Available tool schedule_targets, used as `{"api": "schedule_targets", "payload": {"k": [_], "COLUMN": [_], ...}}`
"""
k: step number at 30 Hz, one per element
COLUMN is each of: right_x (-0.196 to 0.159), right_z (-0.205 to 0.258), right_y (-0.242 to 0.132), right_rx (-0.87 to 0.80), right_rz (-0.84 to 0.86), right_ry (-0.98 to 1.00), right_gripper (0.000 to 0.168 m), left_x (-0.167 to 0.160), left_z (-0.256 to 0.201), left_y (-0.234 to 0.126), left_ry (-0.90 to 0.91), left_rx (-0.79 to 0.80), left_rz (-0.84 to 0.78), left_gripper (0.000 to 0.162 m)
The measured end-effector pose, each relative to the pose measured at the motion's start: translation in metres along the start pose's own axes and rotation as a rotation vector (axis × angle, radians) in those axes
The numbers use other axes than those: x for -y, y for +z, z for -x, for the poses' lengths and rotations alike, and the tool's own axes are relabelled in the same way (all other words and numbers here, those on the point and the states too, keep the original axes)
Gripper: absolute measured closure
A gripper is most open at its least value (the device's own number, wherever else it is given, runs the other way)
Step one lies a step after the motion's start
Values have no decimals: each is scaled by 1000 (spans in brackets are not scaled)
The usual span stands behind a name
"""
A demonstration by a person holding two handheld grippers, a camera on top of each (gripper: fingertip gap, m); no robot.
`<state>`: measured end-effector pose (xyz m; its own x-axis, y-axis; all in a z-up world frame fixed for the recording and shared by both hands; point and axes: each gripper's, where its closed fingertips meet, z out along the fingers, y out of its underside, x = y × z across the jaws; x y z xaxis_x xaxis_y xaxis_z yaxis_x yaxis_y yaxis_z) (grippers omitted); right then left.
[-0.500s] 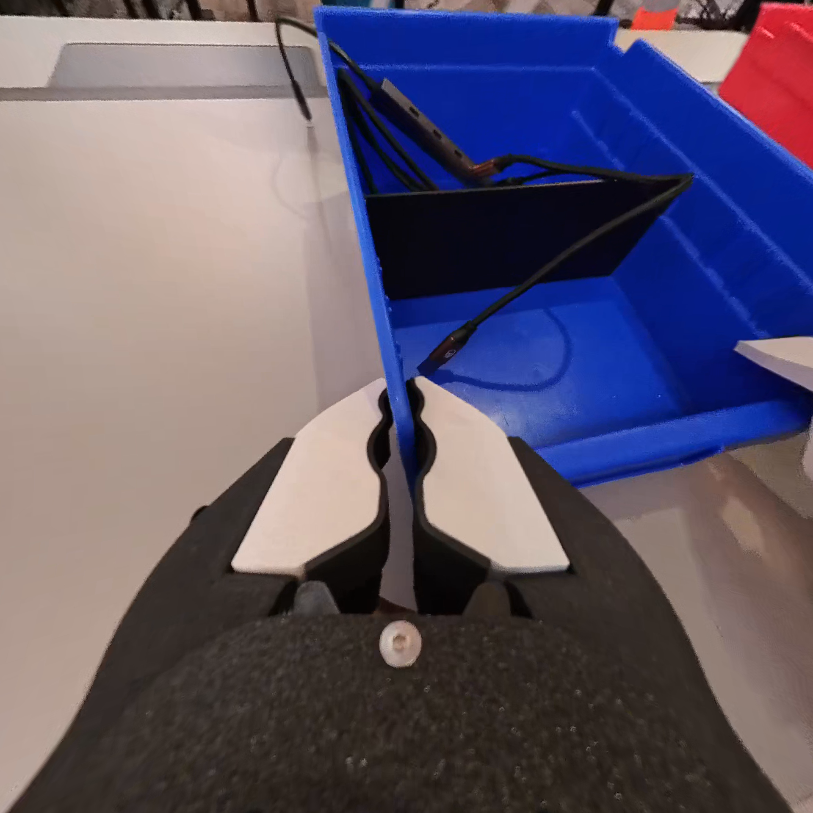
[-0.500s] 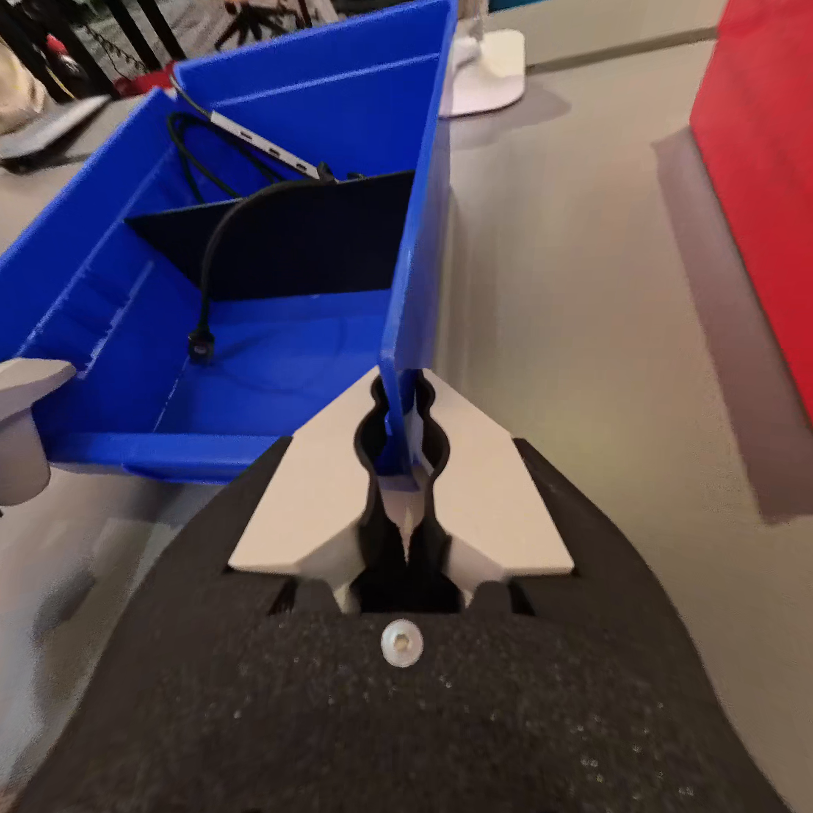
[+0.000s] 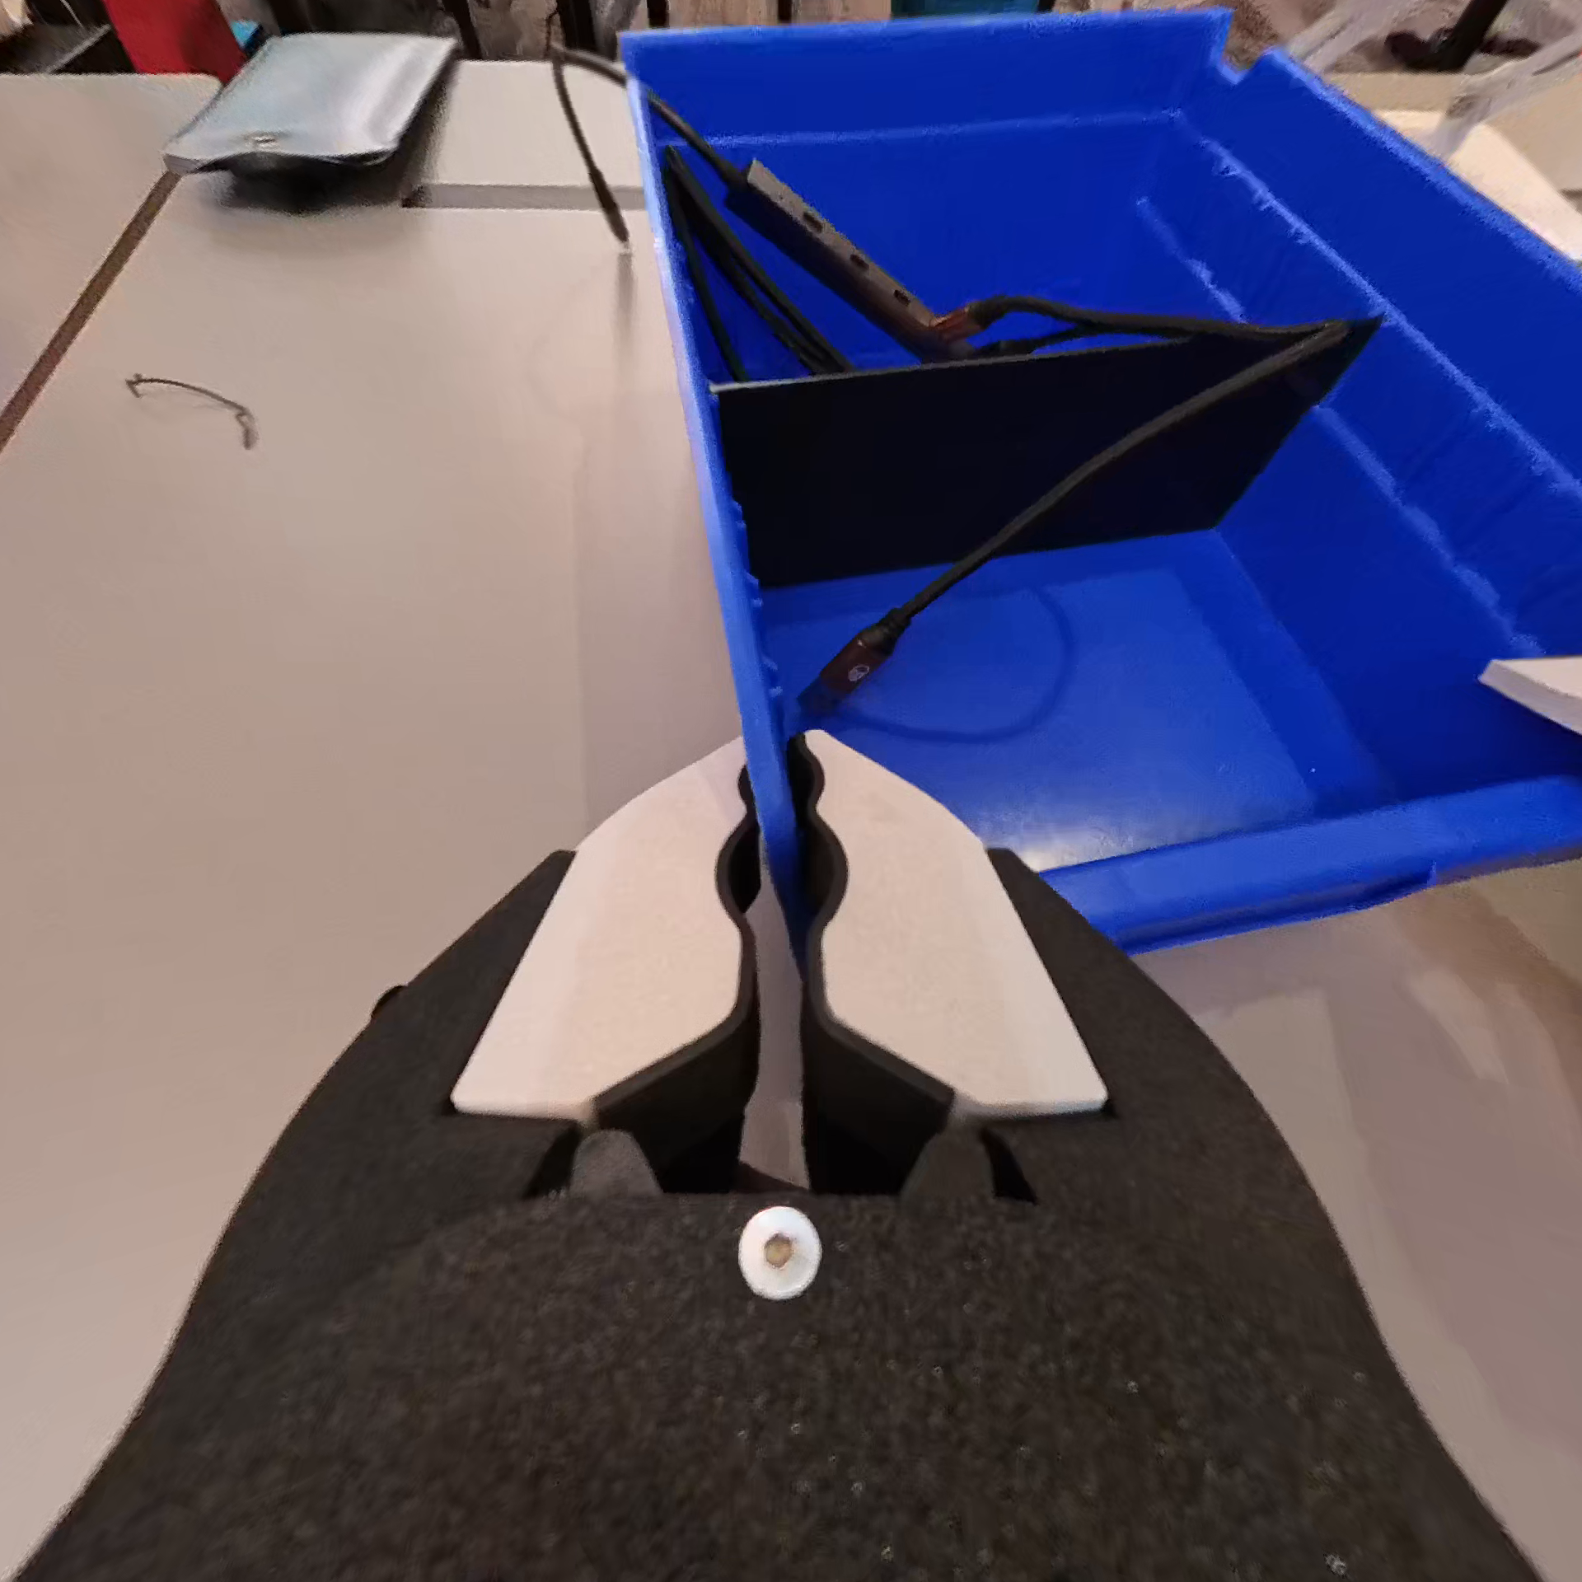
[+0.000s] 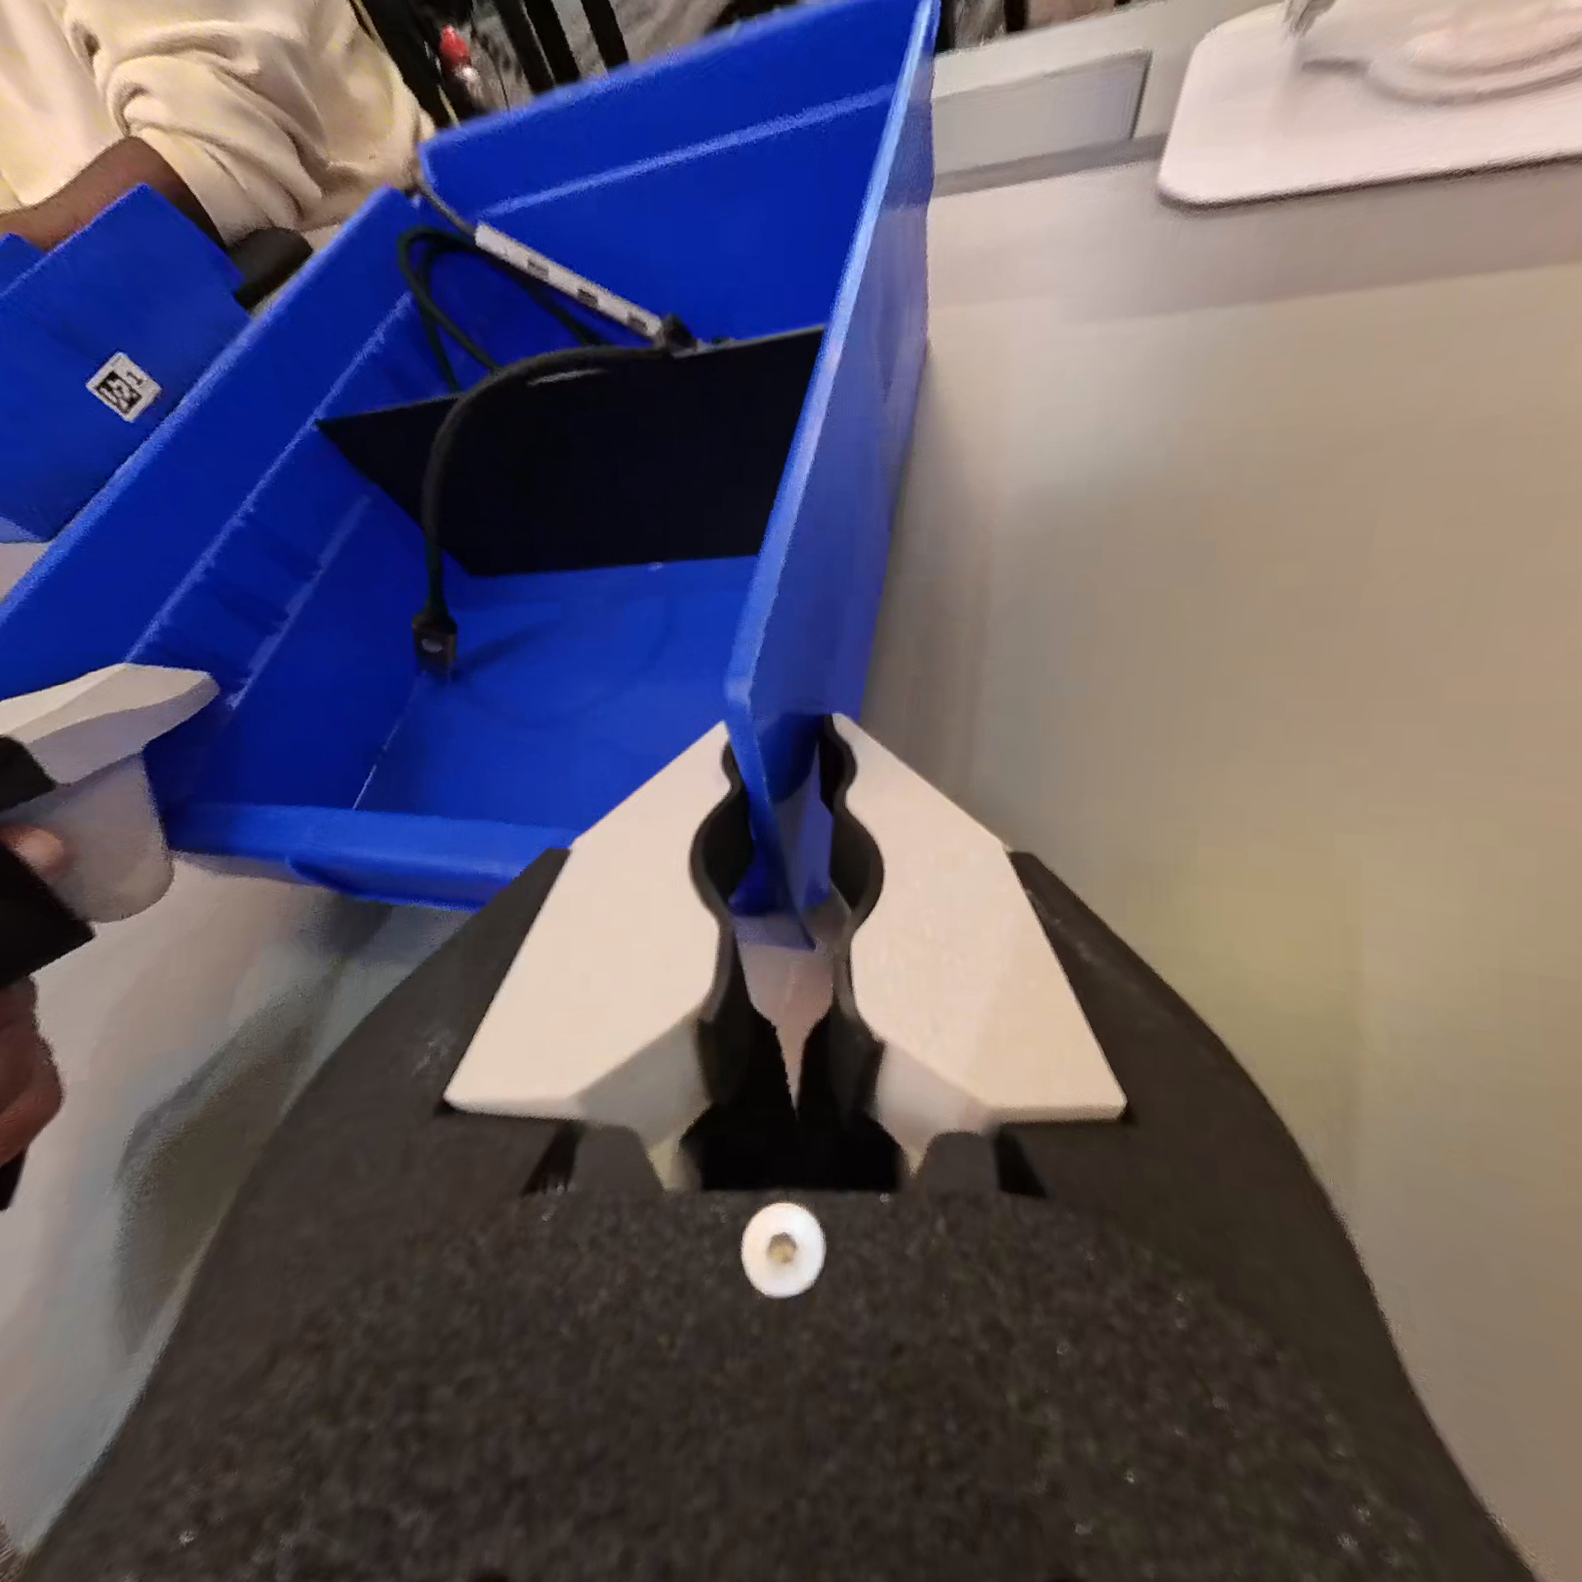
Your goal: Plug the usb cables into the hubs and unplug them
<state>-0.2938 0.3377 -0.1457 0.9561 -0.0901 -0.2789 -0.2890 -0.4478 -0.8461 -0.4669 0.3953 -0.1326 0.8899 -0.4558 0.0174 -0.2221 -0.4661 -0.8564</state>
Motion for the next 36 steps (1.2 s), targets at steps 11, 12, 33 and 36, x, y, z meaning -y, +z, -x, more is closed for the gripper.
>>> {"api": "schedule_targets", "payload": {"k": [11,12,33,36], "right_x": [4,6,42,41], "right_z": [-17,-31,-392,-379], "right_y": [-69,-82,-268,-264], "right_rx": [419,442,-194,-194], "right_rz": [1,-4,-354,-347], "right_ry": [-128,-152,27,-38], "right_gripper": [136,136,130,134], "left_x": [12,15,-29,-24], "left_z": [3,3,-144,-154], "left_y": [-41,-51,-68,-70], "left_ry": [-221,-246,-123,-75], "left_rx": [-23,-10,-440,-478], "left_rz": [-157,-189,-89,-116], "left_gripper": [131,131,133,130]}}
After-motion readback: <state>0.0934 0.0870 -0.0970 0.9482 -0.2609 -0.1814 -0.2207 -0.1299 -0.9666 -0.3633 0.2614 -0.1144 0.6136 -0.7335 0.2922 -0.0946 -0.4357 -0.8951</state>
